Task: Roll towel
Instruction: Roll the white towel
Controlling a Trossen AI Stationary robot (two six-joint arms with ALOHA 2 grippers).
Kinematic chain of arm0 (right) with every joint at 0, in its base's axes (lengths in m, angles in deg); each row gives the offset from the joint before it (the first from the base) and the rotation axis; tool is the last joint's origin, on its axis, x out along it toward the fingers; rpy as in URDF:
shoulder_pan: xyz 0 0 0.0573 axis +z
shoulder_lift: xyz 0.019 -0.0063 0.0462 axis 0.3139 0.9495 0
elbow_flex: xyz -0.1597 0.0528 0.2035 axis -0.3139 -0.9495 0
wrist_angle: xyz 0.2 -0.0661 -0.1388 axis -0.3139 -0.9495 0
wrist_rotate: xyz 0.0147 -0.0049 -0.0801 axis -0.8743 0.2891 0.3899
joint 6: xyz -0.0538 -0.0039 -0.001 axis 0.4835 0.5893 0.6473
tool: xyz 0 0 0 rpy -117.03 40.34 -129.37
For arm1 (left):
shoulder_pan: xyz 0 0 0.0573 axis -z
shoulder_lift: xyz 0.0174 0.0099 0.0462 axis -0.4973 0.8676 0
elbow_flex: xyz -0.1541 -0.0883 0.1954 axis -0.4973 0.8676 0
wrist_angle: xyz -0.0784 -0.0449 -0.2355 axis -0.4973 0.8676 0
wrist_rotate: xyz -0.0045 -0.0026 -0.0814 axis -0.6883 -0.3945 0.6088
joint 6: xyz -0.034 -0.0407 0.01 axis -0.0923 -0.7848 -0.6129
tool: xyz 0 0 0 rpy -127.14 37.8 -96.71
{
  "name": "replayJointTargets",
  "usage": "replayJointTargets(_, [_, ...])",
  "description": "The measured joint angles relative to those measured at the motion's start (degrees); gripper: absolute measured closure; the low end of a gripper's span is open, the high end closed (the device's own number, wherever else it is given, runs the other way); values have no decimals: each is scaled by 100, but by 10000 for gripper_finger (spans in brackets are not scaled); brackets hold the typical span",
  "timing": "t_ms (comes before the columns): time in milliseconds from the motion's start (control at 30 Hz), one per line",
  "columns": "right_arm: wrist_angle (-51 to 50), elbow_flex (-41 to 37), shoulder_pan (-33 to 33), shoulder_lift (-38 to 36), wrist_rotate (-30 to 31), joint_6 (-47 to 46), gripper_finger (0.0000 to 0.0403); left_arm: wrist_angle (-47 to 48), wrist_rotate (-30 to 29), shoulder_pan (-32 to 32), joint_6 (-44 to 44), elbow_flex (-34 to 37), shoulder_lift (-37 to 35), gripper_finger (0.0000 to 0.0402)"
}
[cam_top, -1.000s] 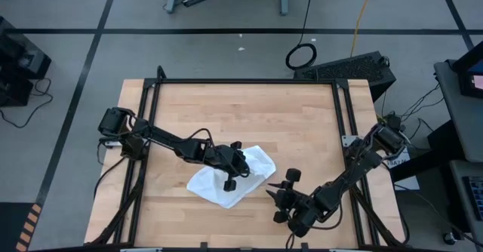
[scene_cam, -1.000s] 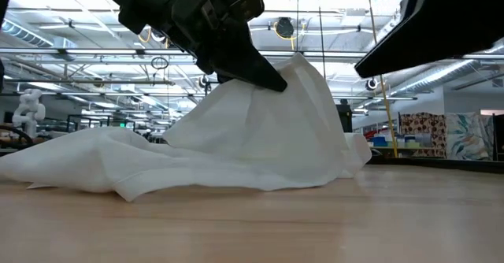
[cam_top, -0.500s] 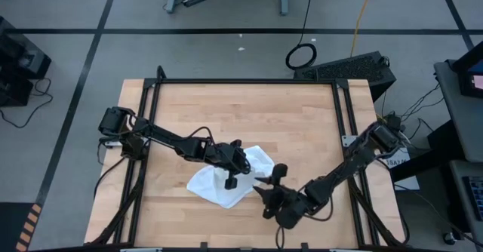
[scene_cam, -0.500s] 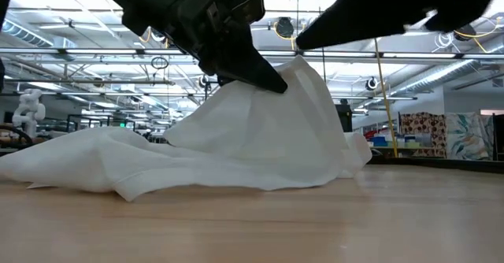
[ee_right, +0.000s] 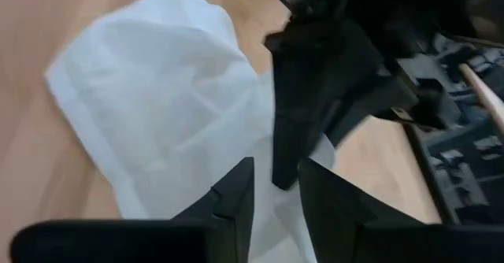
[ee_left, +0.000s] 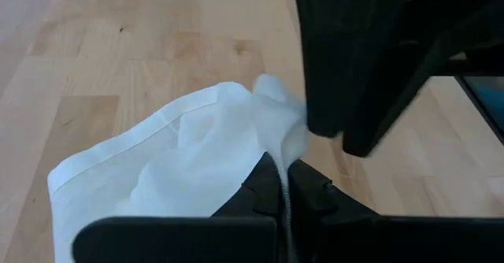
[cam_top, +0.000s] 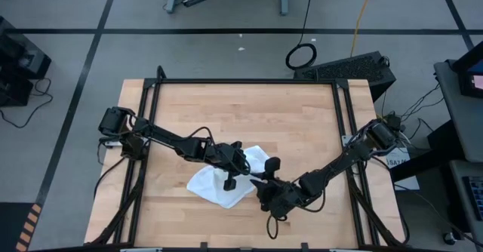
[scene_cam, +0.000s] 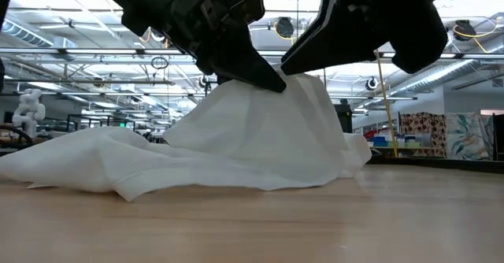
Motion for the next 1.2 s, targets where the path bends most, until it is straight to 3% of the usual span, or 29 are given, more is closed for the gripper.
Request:
replayJointTargets(267, [-505, -2, 42, 0, 731, -506, 314, 133, 2, 0, -11, 2, 0, 397])
replayJointTargets(467, [-448, 59, 315, 0, 186, -817, 310, 147, 2, -6, -60, 2, 0, 397])
replayJointTargets(700, [-902, 59, 287, 2, 307, -1876, 310, 85, 2, -11, -119, 2, 0, 397])
replayJointTargets(1200, [-917, 59, -124, 2, 182, -1803, 309, -70, 63, -11, -65, 2, 0, 397])
